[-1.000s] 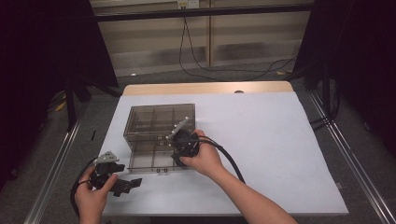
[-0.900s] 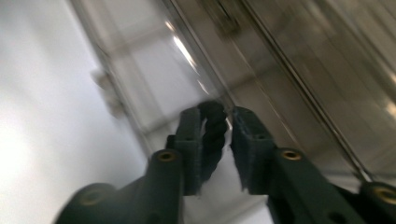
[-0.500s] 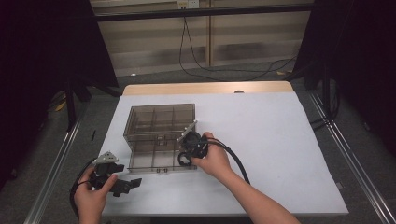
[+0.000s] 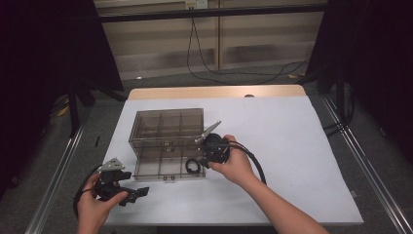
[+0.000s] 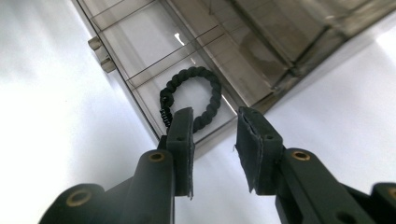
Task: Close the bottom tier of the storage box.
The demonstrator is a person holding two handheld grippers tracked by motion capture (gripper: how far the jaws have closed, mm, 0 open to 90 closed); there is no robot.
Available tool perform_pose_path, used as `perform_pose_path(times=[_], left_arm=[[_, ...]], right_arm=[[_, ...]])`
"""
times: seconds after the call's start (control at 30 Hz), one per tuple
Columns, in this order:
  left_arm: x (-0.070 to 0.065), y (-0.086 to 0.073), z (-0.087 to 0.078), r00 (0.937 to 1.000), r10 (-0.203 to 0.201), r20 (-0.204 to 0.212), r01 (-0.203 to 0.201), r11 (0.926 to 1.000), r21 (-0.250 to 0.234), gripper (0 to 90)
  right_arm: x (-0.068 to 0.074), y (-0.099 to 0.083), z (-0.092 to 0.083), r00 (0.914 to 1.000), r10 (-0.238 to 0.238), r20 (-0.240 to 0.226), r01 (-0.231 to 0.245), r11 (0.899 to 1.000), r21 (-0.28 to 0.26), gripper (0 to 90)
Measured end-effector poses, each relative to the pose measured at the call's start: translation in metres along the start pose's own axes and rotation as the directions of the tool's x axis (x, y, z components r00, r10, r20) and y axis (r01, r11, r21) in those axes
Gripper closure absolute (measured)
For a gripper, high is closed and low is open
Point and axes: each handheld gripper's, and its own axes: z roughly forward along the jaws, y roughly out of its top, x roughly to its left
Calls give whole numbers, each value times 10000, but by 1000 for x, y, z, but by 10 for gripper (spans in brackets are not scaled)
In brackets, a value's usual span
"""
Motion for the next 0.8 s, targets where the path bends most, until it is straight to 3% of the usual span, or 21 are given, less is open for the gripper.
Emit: perform_pose_path(times=[0.07, 0.17, 0.2, 0.4, 0.47, 0.5, 0.67, 0.8], left_arm=[[-1, -1, 0, 9998, -200, -29, 201, 9997, 107, 33], [0, -4, 0, 9993, -304, 231, 300, 9994, 171, 168], [-1, -4, 0, 9992, -350, 190, 343, 9989, 319, 174], [-3, -4, 1, 9991, -401, 142, 389, 9962, 775, 454], [-5, -1, 2, 9988, -487, -9, 485, 9920, 1165, 559], [-6, -1, 3, 9986, -536, -30, 536, 9924, 1105, 597], [-11, 1, 12, 9997, -231, -19, 232, 9947, 998, 701], [-16, 2, 21, 9990, -178, -401, 215, 9955, 928, 756]], right_arm=[[-3, 1, -5, 10000, 81, -27, -81, 9999, -140, 662], [-6, 4, -11, 9999, 86, 56, -85, 9999, -137, 659], [-7, 5, -12, 10000, 72, 43, -71, 9998, -165, 659], [-13, 13, -22, 9995, 312, 33, -311, 9990, -336, 659], [-15, 16, -24, 9995, 302, 38, -300, 9989, -368, 659], [-17, 18, -26, 9995, 298, 63, -295, 9988, -401, 659], [-21, 23, -32, 9987, 503, 96, -497, 9972, -560, 669], [-23, 24, -34, 9985, 528, 153, -517, 9967, -620, 677]])
